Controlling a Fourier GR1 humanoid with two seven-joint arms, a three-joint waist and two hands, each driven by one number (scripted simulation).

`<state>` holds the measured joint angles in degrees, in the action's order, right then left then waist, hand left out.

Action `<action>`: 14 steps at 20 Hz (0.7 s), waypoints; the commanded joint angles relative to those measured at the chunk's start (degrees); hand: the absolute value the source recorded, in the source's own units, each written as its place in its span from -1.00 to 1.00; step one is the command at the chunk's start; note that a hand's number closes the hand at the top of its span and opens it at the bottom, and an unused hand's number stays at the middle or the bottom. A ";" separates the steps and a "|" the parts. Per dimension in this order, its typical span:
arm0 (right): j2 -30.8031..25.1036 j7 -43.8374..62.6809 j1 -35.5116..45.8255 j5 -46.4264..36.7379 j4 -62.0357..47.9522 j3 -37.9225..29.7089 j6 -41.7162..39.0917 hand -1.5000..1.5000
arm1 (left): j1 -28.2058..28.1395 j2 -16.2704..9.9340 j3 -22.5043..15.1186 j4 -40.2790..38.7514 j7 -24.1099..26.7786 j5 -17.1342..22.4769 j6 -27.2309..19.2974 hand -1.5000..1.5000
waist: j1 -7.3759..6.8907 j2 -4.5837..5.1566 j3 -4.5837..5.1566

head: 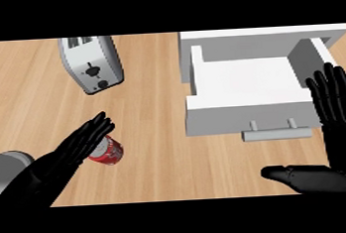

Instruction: Pick up the can, place it into the drawer and close the drawer

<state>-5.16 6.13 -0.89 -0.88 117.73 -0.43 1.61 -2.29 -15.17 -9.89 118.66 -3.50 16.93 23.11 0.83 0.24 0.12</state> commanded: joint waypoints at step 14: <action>-0.13 -0.39 -9.90 2.59 1.17 -4.97 -3.35 -1.00 | -3.78 -12.67 15.12 -2.41 -11.19 22.88 15.28 -1.00 | -0.83 -0.29 -0.13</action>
<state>-5.81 9.09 -9.38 1.96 120.28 -4.42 -0.93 -5.68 -27.38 2.78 116.06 -11.70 37.25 38.24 0.08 -0.05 0.00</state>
